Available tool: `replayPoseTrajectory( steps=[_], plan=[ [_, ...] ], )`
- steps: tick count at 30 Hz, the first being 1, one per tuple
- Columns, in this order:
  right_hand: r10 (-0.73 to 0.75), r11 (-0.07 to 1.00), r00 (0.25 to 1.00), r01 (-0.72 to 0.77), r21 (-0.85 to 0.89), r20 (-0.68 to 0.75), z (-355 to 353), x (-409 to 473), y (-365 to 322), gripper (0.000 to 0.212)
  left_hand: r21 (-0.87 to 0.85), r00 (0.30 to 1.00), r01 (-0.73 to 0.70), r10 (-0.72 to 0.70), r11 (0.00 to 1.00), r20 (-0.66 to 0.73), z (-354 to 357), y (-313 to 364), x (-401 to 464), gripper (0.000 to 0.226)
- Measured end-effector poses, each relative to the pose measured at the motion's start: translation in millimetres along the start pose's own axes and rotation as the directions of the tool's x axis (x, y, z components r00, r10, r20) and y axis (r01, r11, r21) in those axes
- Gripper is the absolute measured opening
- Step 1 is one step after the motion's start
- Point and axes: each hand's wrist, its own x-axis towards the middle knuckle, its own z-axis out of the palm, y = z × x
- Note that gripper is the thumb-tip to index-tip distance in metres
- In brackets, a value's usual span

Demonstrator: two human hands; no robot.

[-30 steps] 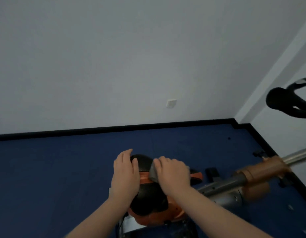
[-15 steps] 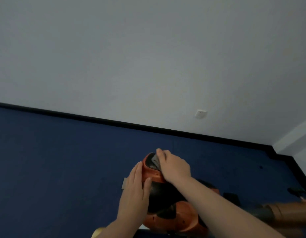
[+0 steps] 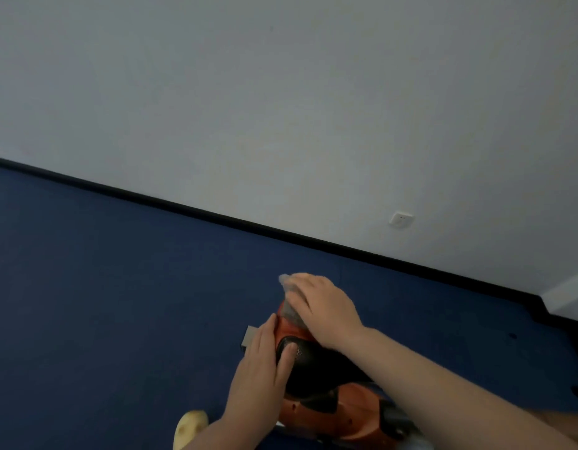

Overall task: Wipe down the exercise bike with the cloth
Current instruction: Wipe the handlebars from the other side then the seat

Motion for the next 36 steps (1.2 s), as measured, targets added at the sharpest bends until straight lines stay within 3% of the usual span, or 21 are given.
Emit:
replayPoseTrajectory(
  steps=[2,3,7,10,13,15,16,19,23,24,26,28,29,31,33,36],
  plan=[
    [-0.229,0.973,0.973,0.229,-0.006,0.011,-1,-23,16,0.046,-0.001,1.000,0.014,-0.014,1.000,0.013,-1,-1,1,0.062],
    [-0.243,0.969,0.969,0.241,0.052,0.047,-6,-31,25,0.048,0.000,1.000,0.019,-0.019,1.000,0.019,-1,-2,1,0.062],
    [0.042,0.938,0.984,-0.099,0.332,0.173,-16,-15,35,0.041,-0.020,1.000,0.026,-0.026,0.999,0.010,-1,1,-2,0.056],
    [0.171,0.974,0.974,-0.190,0.127,0.146,-9,20,11,0.041,-0.008,0.999,0.040,-0.040,0.999,-0.002,-1,0,-3,0.052],
    [-0.056,0.997,0.994,0.060,-0.043,0.089,-3,15,0,0.045,-0.007,0.999,0.041,-0.041,0.999,0.004,0,-1,-3,0.050],
    [-0.276,0.961,0.958,0.276,0.015,0.077,-6,-1,8,0.037,-0.023,0.998,0.060,-0.060,0.998,0.018,-2,-3,-3,0.052],
    [-0.308,0.950,0.947,0.301,0.086,0.095,-11,-8,16,0.035,-0.040,0.997,0.075,-0.073,0.996,0.031,-2,-4,-3,0.051],
    [-0.170,0.963,0.972,0.129,0.235,0.164,-19,-4,25,0.033,-0.066,0.995,0.098,-0.096,0.993,0.041,-3,-4,-3,0.034],
    [0.137,0.986,0.950,-0.159,0.057,0.280,-14,41,-7,0.029,-0.069,0.993,0.118,-0.116,0.991,0.025,-2,-5,-4,0.033],
    [0.132,0.991,0.951,-0.132,-0.019,0.279,-12,44,-14,0.030,-0.071,0.993,0.119,-0.117,0.990,0.030,-2,-5,-4,0.033],
    [-0.046,0.985,0.981,0.075,-0.153,0.187,-6,33,-17,0.029,-0.060,0.993,0.111,-0.109,0.992,0.042,-3,-5,-5,0.038],
    [-0.277,0.954,0.955,0.286,-0.090,0.104,-5,7,-5,0.031,-0.047,0.994,0.101,-0.099,0.994,0.049,-4,-6,-4,0.039],
    [-0.318,0.947,0.943,0.321,-0.014,0.093,-9,-5,4,0.034,-0.052,0.994,0.102,-0.099,0.993,0.053,-4,-6,-3,0.038],
    [-0.213,0.972,0.970,0.197,0.129,0.119,-16,-16,21,0.041,-0.073,0.993,0.108,-0.104,0.991,0.057,-4,-6,-2,0.042],
    [0.029,0.981,0.979,-0.067,0.183,0.202,-18,-8,25,0.042,-0.086,0.994,0.100,-0.097,0.991,0.045,-3,-6,-2,0.048],
    [0.275,0.957,0.941,-0.287,0.038,0.199,-12,18,6,0.041,-0.070,0.996,0.089,-0.088,0.994,0.016,-1,-4,-2,0.059]
  ],
)
